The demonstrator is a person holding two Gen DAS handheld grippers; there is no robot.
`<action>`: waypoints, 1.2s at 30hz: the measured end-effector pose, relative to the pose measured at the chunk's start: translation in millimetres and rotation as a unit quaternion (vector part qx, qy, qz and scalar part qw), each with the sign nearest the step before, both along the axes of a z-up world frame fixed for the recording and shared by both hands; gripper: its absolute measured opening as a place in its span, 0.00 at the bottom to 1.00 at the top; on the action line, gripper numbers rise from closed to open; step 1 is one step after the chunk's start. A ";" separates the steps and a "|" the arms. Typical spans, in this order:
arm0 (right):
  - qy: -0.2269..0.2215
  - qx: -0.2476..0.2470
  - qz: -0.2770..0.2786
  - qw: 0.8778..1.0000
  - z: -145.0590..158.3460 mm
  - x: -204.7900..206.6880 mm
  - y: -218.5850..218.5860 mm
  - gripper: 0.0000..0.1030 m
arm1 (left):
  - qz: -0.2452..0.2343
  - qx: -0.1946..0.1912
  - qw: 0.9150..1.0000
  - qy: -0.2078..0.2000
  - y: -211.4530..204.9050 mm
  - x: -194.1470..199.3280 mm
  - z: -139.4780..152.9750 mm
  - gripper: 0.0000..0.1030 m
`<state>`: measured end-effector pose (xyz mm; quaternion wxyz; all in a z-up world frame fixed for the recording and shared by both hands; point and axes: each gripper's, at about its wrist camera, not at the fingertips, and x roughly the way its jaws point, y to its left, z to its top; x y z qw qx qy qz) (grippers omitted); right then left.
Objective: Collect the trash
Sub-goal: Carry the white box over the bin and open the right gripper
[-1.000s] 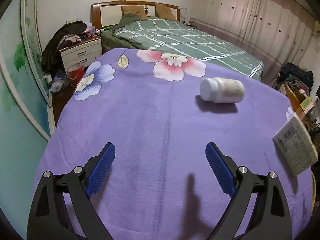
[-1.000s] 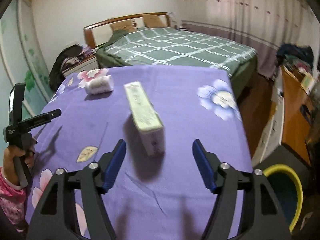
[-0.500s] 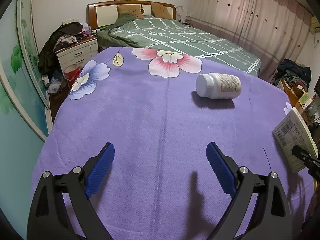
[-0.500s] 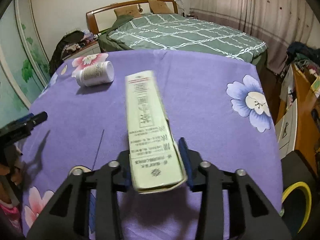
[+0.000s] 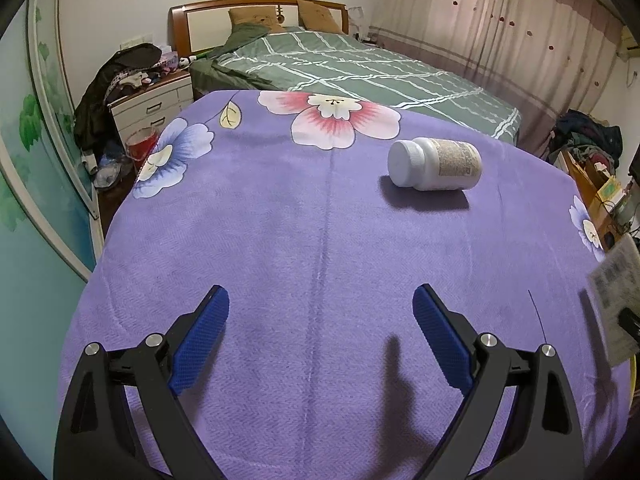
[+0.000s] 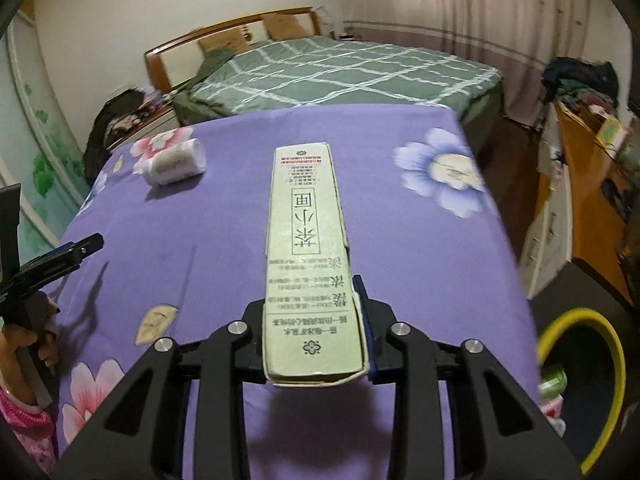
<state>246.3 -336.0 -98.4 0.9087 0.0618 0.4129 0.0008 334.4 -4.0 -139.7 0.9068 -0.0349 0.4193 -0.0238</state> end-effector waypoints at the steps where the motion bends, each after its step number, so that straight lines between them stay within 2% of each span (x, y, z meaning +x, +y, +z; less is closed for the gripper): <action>1: -0.003 0.002 -0.013 1.000 1.8 -9.3 -9.7 0.29 | 0.000 0.001 1.000 -0.001 -0.7 -0.6 0.2 0.89; 8: -0.015 -0.008 -0.119 0.993 16.4 -67.5 -84.7 0.29 | -0.005 0.007 1.000 -0.004 -3.7 -2.7 1.8 0.89; 12: -0.007 -0.028 -0.196 0.980 14.9 -100.1 -134.5 0.29 | -0.009 0.012 1.000 -0.003 -7.0 -4.1 2.6 0.89; 15: 0.009 -0.027 -0.235 0.972 4.3 -114.8 -163.7 0.29 | -0.011 0.010 1.000 0.001 -8.1 -4.0 2.3 0.89; 22: 0.038 -0.018 -0.258 0.965 -21.2 -127.9 -190.0 0.33 | -0.013 0.013 1.000 0.006 -11.1 -2.4 1.0 0.89; 24: 0.030 -0.026 -0.267 0.963 -18.5 -130.7 -188.6 0.43 | -0.013 0.019 1.000 0.003 -13.2 -3.1 1.8 0.89; 26: 0.019 -0.034 -0.267 0.963 -11.4 -131.8 -183.9 0.44 | -0.014 0.020 1.000 0.005 -15.1 -3.3 2.2 0.89; 29: 0.002 -0.030 -0.225 0.974 1.1 -120.1 -156.9 0.47 | -0.017 0.006 1.000 0.015 -15.9 -1.9 4.8 0.89; 32: -0.020 -0.021 -0.155 0.987 12.3 -90.2 -116.0 0.51 | -0.020 -0.001 1.000 0.017 -20.4 0.0 13.7 0.89; 36: -0.033 -0.011 -0.084 0.996 19.7 -44.1 -70.5 0.52 | -0.025 0.007 1.000 0.011 -32.6 4.8 29.4 0.89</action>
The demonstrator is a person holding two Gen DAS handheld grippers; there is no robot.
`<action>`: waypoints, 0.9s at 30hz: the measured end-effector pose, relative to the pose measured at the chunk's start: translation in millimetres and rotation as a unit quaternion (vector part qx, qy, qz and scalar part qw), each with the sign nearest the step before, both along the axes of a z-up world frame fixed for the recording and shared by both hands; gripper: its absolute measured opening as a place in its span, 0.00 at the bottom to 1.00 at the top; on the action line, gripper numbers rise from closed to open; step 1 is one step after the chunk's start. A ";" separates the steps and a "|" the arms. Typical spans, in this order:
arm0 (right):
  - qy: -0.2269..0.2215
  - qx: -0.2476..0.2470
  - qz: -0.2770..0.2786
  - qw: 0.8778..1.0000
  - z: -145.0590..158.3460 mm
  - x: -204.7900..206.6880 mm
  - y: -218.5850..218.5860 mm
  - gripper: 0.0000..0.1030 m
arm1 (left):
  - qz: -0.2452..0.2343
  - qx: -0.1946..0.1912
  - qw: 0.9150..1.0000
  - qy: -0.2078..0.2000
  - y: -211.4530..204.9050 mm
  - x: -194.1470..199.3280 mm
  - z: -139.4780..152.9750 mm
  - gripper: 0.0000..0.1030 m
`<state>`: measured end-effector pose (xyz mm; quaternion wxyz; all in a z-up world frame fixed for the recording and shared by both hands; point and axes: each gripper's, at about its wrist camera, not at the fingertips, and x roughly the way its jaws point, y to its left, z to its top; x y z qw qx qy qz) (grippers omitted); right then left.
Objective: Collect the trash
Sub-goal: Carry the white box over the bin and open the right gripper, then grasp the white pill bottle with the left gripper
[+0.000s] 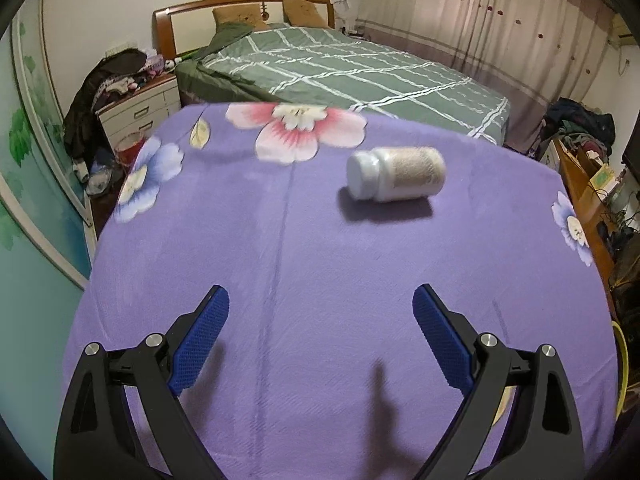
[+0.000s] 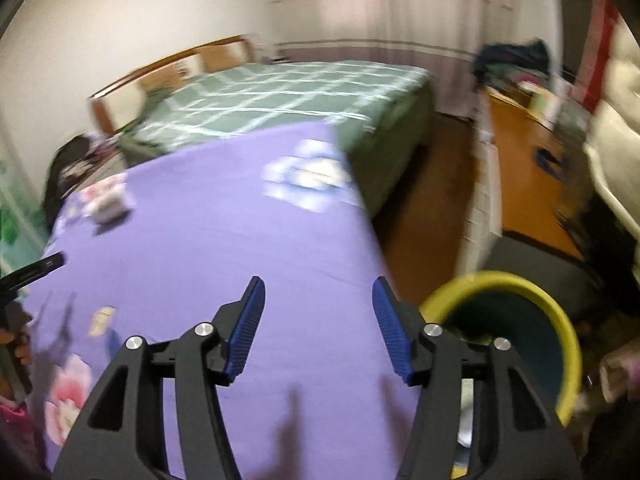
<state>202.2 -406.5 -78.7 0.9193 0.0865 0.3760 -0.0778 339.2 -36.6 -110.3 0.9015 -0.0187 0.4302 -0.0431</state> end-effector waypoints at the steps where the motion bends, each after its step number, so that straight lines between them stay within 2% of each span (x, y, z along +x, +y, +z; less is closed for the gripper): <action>1: -0.004 0.000 0.014 1.000 2.6 11.8 10.2 0.52 | -0.002 0.002 1.000 -0.002 -5.2 4.2 5.2 0.90; 5: -0.008 -0.010 0.060 0.998 10.9 62.1 46.3 0.52 | -0.006 -0.005 1.000 -0.001 -21.9 22.8 15.4 0.92; 11: 0.014 -0.016 0.062 0.998 -0.6 108.7 58.3 0.52 | 0.006 -0.019 1.000 0.023 -50.7 62.9 9.3 0.95; 15: 0.022 -0.009 0.059 0.998 -16.1 113.6 53.9 0.52 | 0.031 -0.026 0.999 0.037 -64.6 87.4 0.1 0.95; 21: 0.026 0.005 0.058 0.998 -24.0 115.1 47.1 0.52 | 0.078 0.004 0.997 0.030 -72.9 116.6 -9.0 0.95; 27: 0.030 0.018 0.059 0.998 -29.4 116.5 43.1 0.52 | 0.086 0.013 0.995 0.041 -76.6 133.5 -19.6 0.95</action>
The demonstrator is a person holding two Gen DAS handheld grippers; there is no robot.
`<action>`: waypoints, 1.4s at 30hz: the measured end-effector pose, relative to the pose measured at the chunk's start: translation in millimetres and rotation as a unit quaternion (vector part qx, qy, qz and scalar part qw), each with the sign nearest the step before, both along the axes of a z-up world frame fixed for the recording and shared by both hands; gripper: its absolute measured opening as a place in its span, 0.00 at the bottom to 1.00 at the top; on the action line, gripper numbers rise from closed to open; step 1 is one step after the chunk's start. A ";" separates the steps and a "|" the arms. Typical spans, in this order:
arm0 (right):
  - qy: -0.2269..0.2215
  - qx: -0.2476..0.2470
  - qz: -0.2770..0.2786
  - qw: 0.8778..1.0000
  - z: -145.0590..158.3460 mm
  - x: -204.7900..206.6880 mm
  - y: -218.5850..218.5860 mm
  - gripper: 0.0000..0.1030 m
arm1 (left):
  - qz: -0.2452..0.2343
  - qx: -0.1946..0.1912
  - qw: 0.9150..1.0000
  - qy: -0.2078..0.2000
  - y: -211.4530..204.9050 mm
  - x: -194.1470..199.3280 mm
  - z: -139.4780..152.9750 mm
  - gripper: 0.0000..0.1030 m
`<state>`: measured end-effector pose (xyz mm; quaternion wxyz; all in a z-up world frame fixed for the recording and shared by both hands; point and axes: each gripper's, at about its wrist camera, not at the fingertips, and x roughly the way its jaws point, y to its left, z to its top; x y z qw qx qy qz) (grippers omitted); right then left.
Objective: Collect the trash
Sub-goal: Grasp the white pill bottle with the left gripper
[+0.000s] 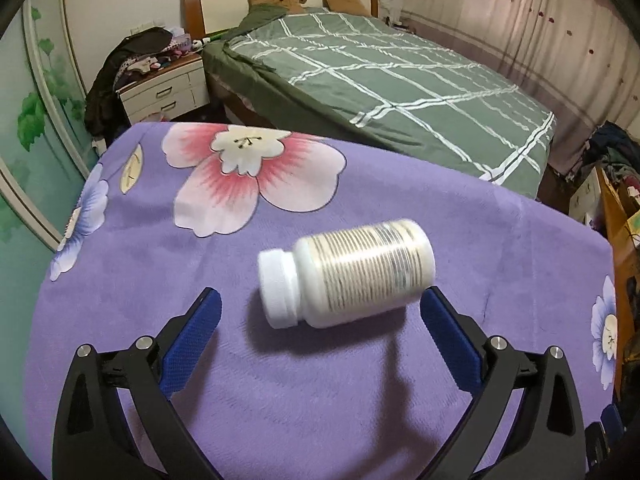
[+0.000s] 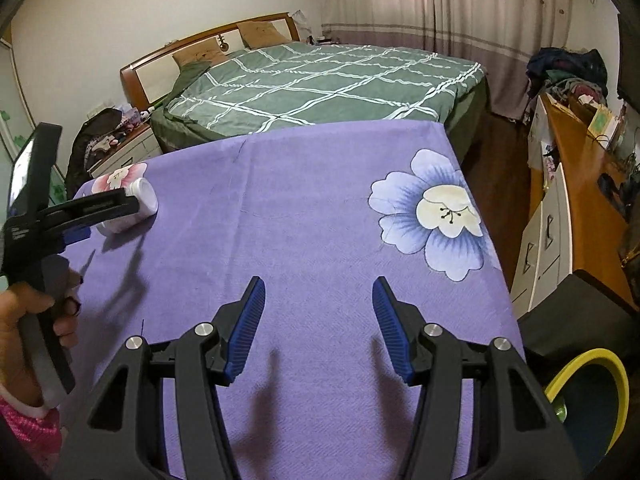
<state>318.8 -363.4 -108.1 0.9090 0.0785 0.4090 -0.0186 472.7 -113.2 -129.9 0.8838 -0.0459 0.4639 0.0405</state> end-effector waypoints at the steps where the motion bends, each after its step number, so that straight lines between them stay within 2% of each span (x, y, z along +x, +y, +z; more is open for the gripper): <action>1: 0.000 0.000 0.001 1.000 -0.3 0.3 -0.1 0.52 | 0.002 0.001 1.000 0.002 0.4 2.4 -1.7 0.95; 8: 0.000 0.010 -0.001 1.000 -1.2 0.1 -2.9 0.52 | 0.039 -0.008 0.999 -0.001 7.5 11.9 0.2 0.95; 15: -0.003 0.013 0.002 1.000 -0.9 -3.3 -2.5 0.54 | 0.069 -0.027 0.997 0.012 14.6 22.0 2.3 0.95; 20: -0.001 0.017 0.004 1.000 -1.6 -3.3 -3.8 0.54 | 0.101 -0.054 0.993 0.019 20.5 25.6 3.4 0.95; 28: 0.000 0.025 0.009 1.000 -2.2 -4.8 -3.5 0.54 | 0.104 -0.089 0.990 0.036 15.2 31.2 5.6 0.95; 33: 0.001 0.029 0.008 1.000 -1.5 -4.5 -5.2 0.55 | 0.112 -0.102 0.987 0.058 10.6 36.7 -4.9 0.95; 38: 0.000 0.031 0.006 0.999 1.1 -5.5 -5.0 0.55 | 0.107 -0.087 0.989 0.062 0.3 29.0 -14.9 0.95; 40: 0.001 0.031 0.005 1.000 1.4 -5.2 -5.5 0.55 | 0.097 -0.075 0.991 0.054 -5.8 23.2 -16.3 0.85; 42: 0.003 0.031 0.004 1.000 1.3 -4.9 -6.5 0.55 | 0.080 -0.070 0.993 0.049 -10.6 14.7 -16.4 0.85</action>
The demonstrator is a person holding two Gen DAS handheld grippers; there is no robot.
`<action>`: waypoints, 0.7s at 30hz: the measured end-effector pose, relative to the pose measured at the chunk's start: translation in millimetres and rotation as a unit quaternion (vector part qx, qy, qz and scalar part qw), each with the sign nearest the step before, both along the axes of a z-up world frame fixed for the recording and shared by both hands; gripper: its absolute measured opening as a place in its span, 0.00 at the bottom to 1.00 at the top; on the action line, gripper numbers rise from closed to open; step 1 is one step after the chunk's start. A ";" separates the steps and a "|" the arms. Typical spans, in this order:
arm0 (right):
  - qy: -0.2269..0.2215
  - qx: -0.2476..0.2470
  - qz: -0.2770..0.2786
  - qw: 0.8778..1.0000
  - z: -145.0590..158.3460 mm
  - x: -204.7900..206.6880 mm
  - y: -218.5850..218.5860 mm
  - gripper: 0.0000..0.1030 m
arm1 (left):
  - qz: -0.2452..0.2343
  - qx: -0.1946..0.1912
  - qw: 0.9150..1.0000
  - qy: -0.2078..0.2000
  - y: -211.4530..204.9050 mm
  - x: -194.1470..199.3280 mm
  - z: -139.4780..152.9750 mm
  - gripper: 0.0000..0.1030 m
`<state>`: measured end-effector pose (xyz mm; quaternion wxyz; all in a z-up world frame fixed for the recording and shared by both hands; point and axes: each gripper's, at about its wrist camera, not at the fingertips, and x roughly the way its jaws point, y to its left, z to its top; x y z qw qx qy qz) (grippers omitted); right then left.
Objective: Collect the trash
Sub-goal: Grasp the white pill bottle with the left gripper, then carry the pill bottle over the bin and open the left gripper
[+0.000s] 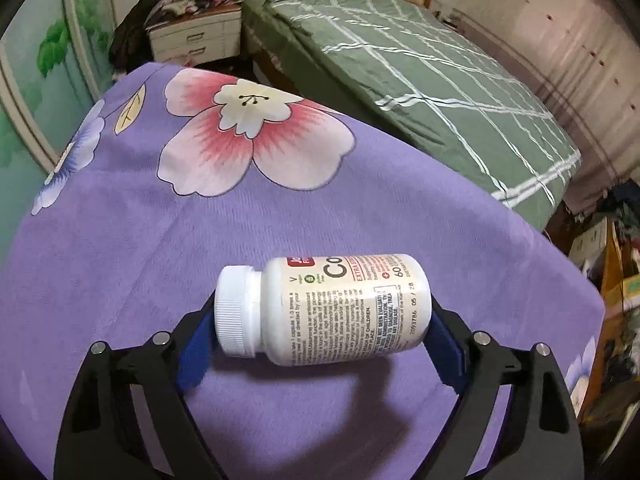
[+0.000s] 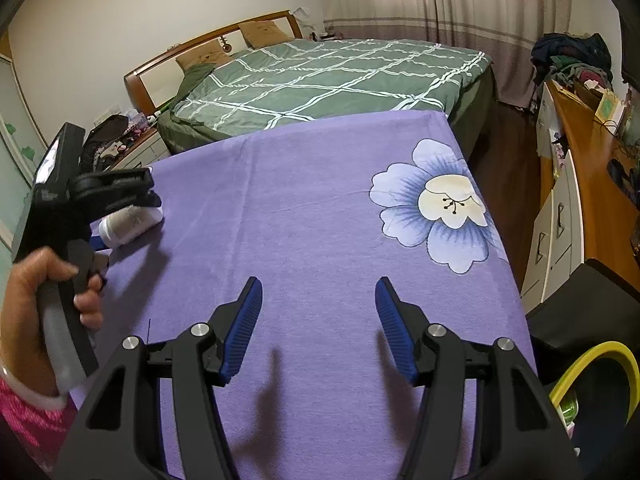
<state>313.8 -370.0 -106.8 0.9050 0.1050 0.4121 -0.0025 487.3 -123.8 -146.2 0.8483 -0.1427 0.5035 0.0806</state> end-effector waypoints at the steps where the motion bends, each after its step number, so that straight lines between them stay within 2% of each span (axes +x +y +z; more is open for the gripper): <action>1: 0.001 0.000 -0.001 1.000 -0.1 0.0 -0.3 0.55 | -0.009 -0.001 1.000 -0.002 -1.1 -5.0 0.7 0.85; 7: 0.005 -0.014 -0.016 1.000 1.2 -0.2 -7.0 0.55 | -0.049 -0.011 0.999 -0.014 -1.2 -42.7 11.0 0.85; 11: 0.025 -0.021 -0.024 0.999 5.1 -6.2 -15.3 0.55 | -0.084 0.005 0.996 -0.039 -1.9 -83.9 32.4 0.85; 16: 0.021 -0.049 -0.008 0.999 20.0 -54.5 -23.6 0.55 | -0.141 0.011 0.988 -0.058 -10.4 -137.4 56.6 0.85; 19: 0.017 -0.056 -0.014 0.998 23.5 -92.6 -38.2 0.55 | -0.183 0.007 0.981 -0.069 -25.3 -175.3 68.4 0.85; 21: 0.014 -0.055 -0.033 0.998 24.3 -124.1 -55.8 0.55 | -0.219 0.009 0.972 -0.080 -45.0 -199.8 77.2 0.85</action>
